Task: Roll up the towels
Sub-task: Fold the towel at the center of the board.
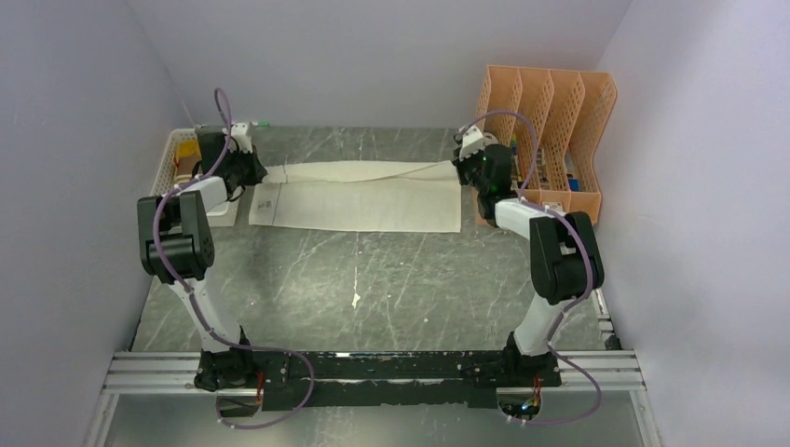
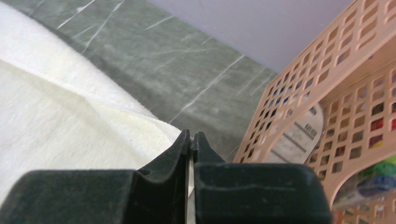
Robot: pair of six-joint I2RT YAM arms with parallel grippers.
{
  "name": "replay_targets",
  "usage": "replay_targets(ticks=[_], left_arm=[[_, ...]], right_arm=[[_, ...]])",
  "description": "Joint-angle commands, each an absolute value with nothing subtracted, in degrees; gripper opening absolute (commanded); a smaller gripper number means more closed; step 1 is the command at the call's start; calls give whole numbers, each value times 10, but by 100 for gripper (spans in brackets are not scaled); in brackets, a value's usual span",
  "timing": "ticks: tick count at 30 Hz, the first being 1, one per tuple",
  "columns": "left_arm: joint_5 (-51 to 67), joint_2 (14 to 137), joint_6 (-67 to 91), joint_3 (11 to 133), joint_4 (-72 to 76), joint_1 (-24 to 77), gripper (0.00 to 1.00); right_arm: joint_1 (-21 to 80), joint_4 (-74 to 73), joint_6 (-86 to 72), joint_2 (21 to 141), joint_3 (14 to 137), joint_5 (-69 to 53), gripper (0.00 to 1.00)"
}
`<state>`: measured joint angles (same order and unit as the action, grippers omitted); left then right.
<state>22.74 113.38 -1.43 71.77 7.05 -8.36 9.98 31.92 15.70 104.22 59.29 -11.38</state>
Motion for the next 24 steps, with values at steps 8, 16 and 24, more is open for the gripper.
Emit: replay_targets(ticks=[8,16,24], left_arm=[[180,1058,-30,647,100,-90,7],[184,998,-44,587,89,-122,7],[182,977,-29,556,97,-145,7]], right_arm=[[98,257,150,948,479,-120,0],[98,241,121,938,440,-58,0],[97,279,96,891,383,-15,0]])
